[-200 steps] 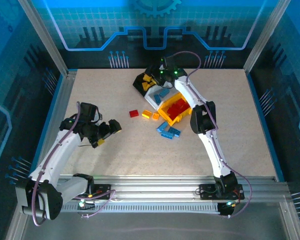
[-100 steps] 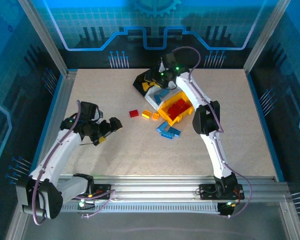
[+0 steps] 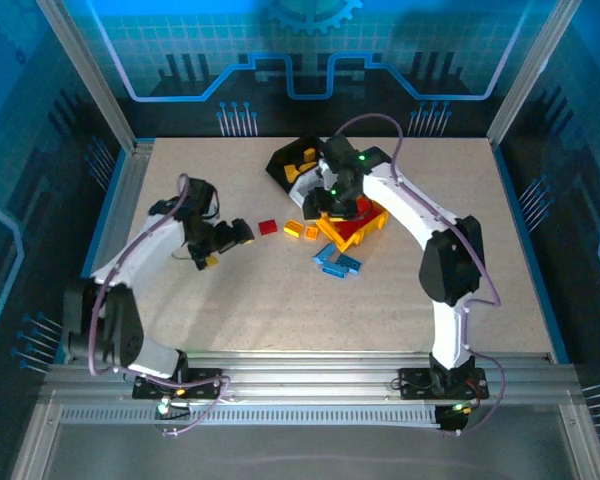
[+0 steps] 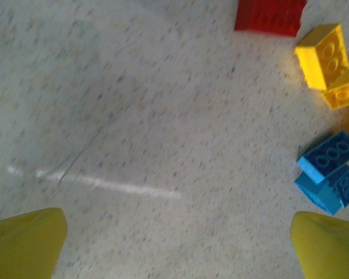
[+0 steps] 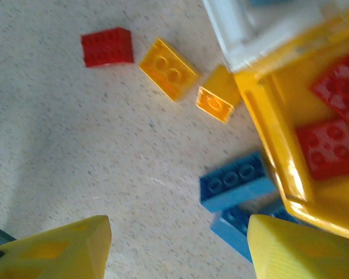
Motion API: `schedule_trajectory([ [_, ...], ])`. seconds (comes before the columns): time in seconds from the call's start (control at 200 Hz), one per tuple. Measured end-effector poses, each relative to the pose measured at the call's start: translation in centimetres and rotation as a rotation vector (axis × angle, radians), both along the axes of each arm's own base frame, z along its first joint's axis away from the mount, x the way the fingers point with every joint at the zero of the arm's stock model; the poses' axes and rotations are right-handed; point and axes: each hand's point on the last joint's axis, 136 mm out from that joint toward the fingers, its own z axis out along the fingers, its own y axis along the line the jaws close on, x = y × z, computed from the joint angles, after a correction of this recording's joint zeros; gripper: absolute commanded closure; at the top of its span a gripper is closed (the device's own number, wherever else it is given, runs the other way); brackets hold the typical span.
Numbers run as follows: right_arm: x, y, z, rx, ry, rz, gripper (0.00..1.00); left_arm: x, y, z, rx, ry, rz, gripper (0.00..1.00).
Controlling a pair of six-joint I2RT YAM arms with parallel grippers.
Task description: Sort the legos into containers by color
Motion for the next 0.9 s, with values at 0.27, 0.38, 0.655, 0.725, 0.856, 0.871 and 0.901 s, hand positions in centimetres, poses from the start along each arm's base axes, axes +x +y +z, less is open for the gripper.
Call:
schedule_trajectory([
  [0.27,-4.1,-2.7,0.7,-0.018,0.004,-0.007,0.35,8.6,-3.6,-2.6,0.089,0.026,-0.136,0.05],
  [0.38,-5.0,-3.5,1.2,-0.021,-0.010,-0.012,0.35,10.8,-4.6,-4.2,0.122,0.051,-0.176,0.08],
  [0.655,-7.2,-4.9,0.5,-0.040,0.002,-0.015,0.36,13.0,-5.2,-6.4,0.208,0.104,-0.238,0.10],
  [0.725,-7.7,-5.4,0.0,-0.052,0.013,-0.017,0.36,13.4,-5.1,-7.0,0.222,0.115,-0.242,0.11],
  [0.856,-8.5,-6.0,-0.5,-0.068,0.023,-0.019,0.36,13.3,-4.9,-8.2,0.245,0.147,-0.247,0.15],
  [0.871,-8.6,-6.0,-0.5,-0.068,0.024,-0.019,0.36,13.3,-4.9,-8.3,0.247,0.151,-0.248,0.15],
  [0.901,-8.7,-6.1,-0.6,-0.069,0.025,-0.019,0.36,13.1,-4.8,-8.7,0.250,0.161,-0.249,0.16],
])
